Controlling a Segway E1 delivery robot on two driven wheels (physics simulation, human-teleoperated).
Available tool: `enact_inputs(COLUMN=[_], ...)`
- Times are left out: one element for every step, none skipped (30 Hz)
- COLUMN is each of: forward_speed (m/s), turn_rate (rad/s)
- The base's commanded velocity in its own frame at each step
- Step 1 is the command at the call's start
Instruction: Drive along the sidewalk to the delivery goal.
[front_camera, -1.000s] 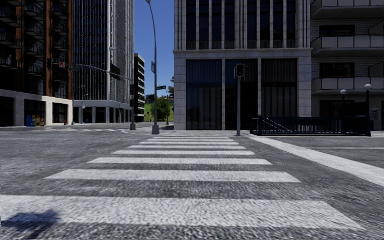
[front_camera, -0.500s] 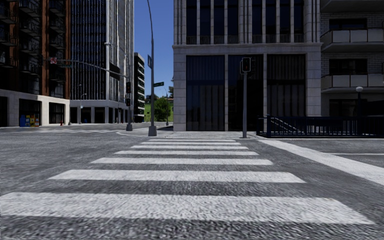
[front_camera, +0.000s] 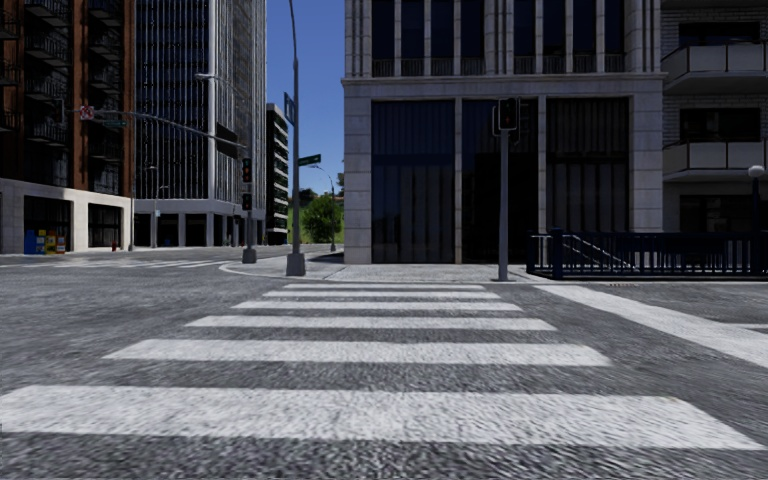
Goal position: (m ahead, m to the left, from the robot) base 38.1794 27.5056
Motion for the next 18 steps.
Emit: enact_inputs(forward_speed=[2.0, 2.0, 2.0, 2.0, 2.0, 2.0, 2.0, 2.0, 2.0, 2.0, 2.0, 2.0, 2.0, 2.0, 2.0, 2.0, 2.0, 2.0], turn_rate=[0.0, 0.0, 0.0, 0.0, 0.0, 0.0, 0.0, 0.0, 0.0, 0.0, 0.0, 0.0, 0.0, 0.0, 0.0, 0.0, 0.0, 0.0])
